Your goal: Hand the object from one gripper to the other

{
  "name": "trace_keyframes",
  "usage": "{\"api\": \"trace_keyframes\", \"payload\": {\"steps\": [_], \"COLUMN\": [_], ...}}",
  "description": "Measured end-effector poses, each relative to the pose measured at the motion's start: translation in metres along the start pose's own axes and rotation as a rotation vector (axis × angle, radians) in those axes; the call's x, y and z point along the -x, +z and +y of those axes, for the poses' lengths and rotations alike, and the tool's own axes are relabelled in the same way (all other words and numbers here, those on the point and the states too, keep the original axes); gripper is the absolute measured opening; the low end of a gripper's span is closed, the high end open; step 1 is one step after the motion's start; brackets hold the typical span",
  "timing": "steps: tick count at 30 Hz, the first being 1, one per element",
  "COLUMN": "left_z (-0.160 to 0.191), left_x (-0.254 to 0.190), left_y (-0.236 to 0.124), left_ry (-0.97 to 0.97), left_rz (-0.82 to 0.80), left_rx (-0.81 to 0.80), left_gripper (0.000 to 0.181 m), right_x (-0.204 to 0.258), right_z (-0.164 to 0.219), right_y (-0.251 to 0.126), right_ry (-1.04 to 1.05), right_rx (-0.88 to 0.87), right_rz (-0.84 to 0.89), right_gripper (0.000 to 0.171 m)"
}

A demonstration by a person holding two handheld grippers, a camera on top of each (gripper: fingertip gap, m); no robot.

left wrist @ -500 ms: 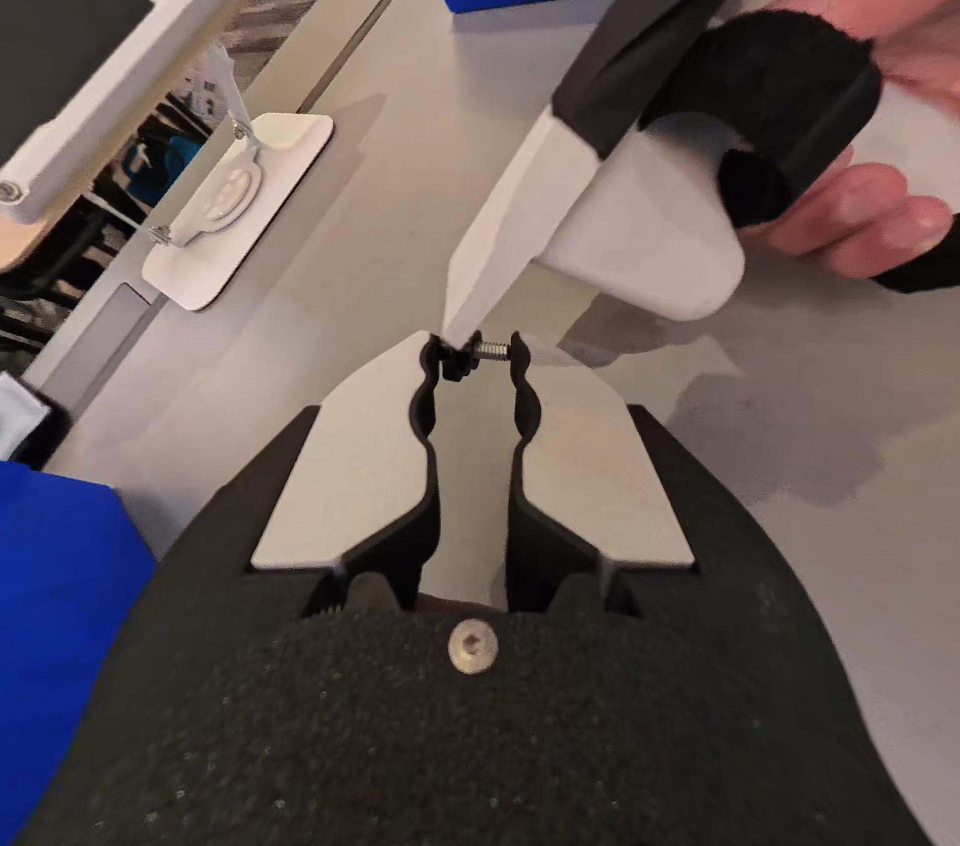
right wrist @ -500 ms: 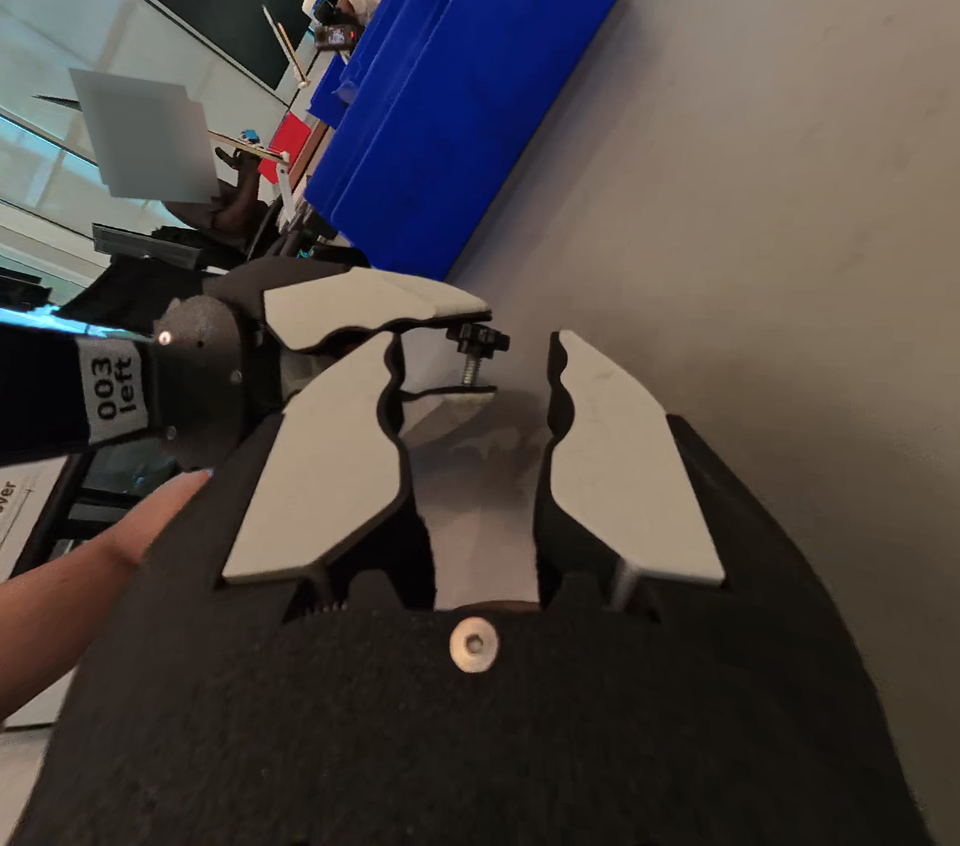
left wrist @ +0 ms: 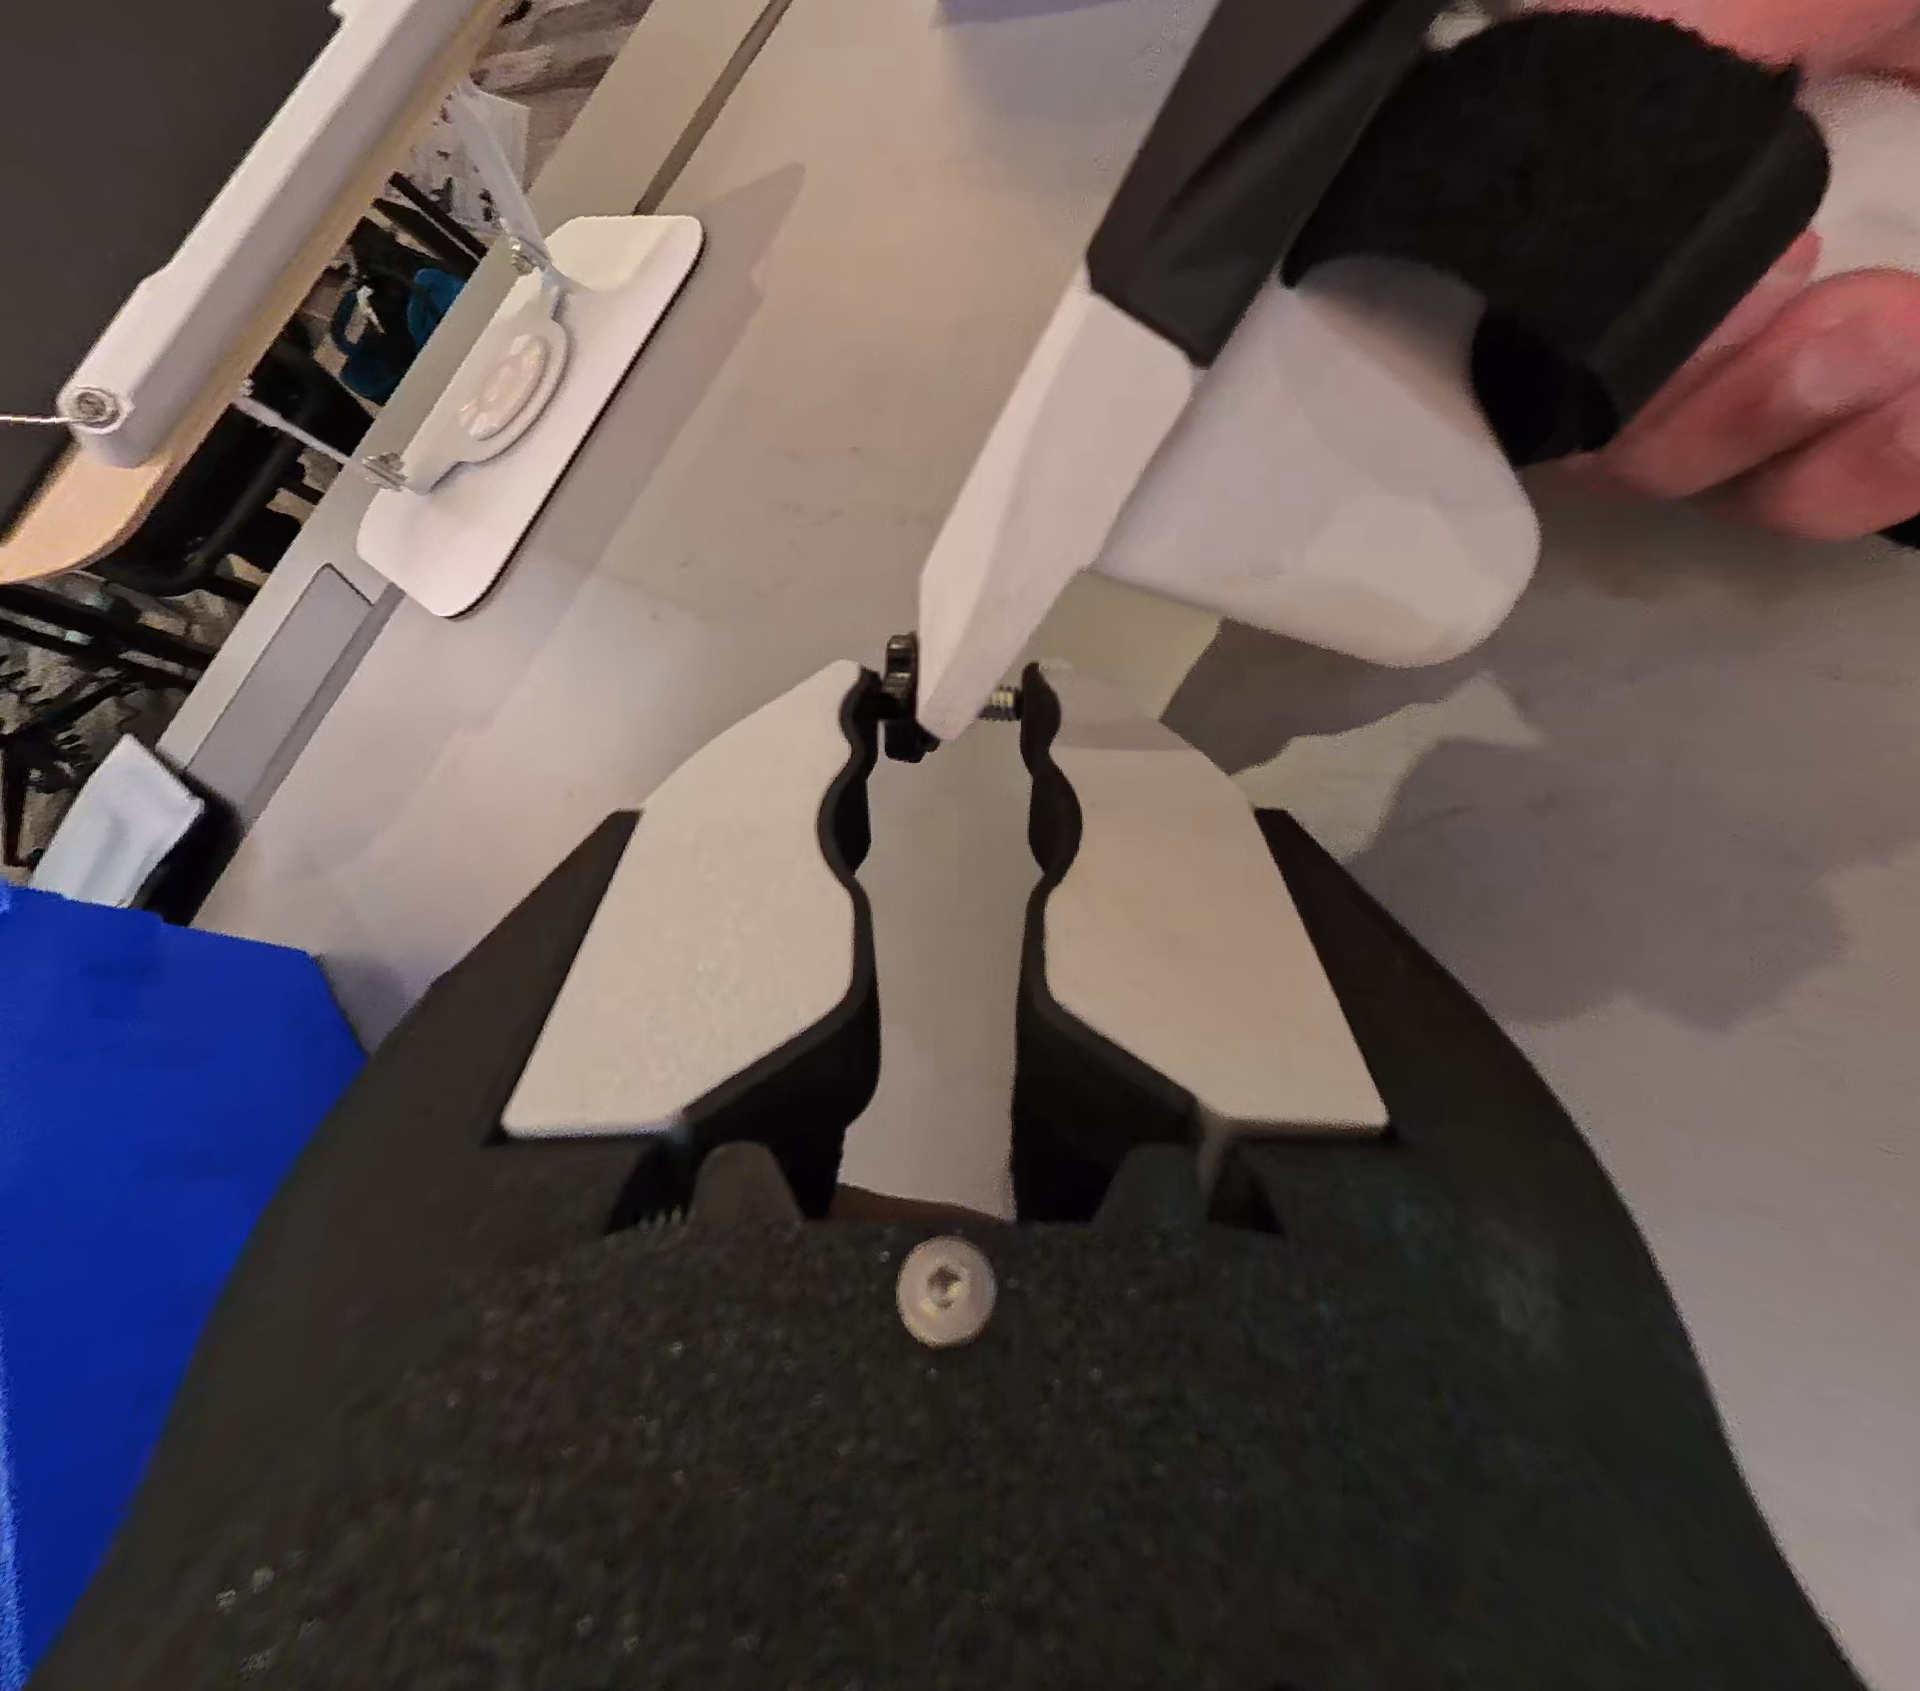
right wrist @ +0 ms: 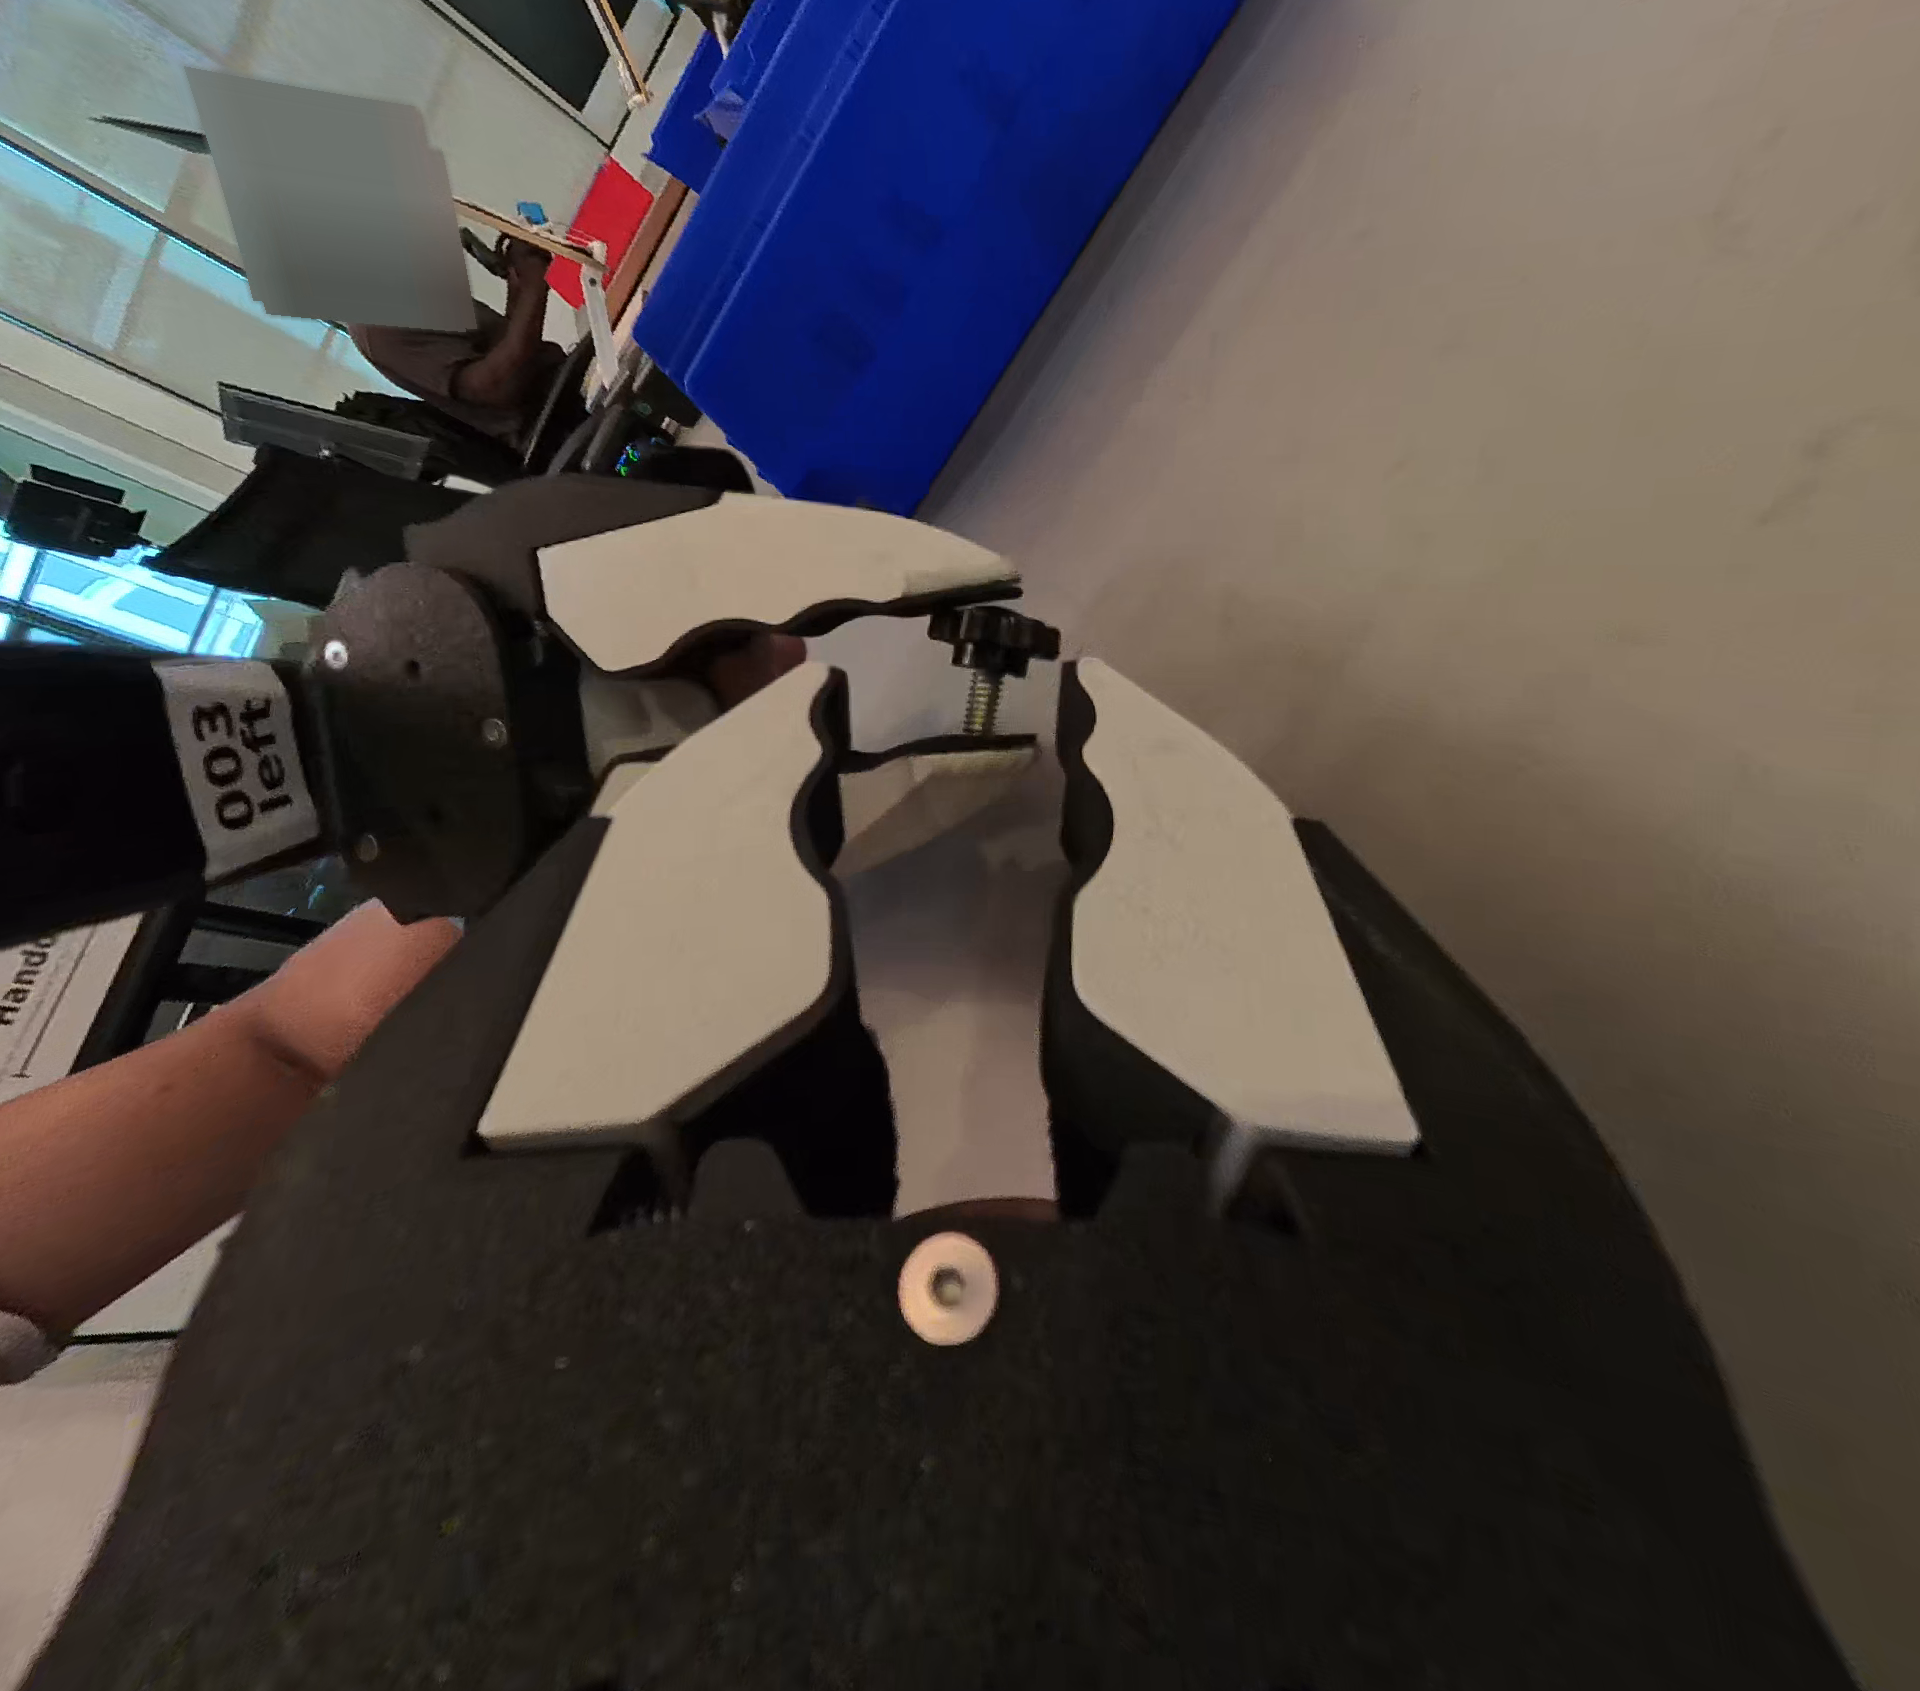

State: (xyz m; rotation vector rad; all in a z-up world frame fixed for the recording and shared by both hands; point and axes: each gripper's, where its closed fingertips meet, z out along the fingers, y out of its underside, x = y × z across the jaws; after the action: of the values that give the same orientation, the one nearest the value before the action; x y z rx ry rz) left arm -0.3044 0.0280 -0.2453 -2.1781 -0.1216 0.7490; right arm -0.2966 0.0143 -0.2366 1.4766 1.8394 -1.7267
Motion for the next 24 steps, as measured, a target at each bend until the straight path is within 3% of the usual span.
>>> {"api": "trace_keyframes", "payload": {"steps": [9, 13, 14, 16, 17, 21, 24], "left_z": [-0.005, -0.01, -0.012, -0.015, -0.017, -0.02, -0.035], "left_x": [-0.002, 0.0, 0.002, 0.006, 0.006, 0.008, -0.002], "left_y": [-0.003, -0.01, -0.013, -0.018, -0.02, -0.024, -0.038], "left_ry": [-0.04, -0.196, -0.219, -0.235, -0.237, -0.24, -0.249], "left_rz": [0.016, 0.105, 0.12, 0.131, 0.137, 0.144, 0.27], "left_rx": [-0.036, -0.094, -0.115, -0.154, -0.172, -0.195, -0.291], "left_gripper": [0.024, 0.027, 0.025, 0.0, 0.0, 0.015, 0.029], "right_x": [-0.005, -0.005, -0.007, -0.008, -0.009, -0.001, 0.015], "right_z": [0.004, 0.001, 0.001, -0.001, -0.003, -0.005, 0.006], "right_y": [-0.001, -0.007, -0.008, -0.012, -0.013, -0.021, -0.039], "right_ry": [-0.022, -0.027, -0.041, -0.043, -0.036, -0.062, -0.103], "right_rx": [0.05, 0.073, 0.079, 0.081, 0.078, 0.104, 0.242], "right_rz": [-0.019, -0.074, -0.073, -0.084, -0.092, -0.175, -0.339], "right_gripper": [0.006, 0.006, 0.006, 0.006, 0.006, 0.006, 0.006]}}
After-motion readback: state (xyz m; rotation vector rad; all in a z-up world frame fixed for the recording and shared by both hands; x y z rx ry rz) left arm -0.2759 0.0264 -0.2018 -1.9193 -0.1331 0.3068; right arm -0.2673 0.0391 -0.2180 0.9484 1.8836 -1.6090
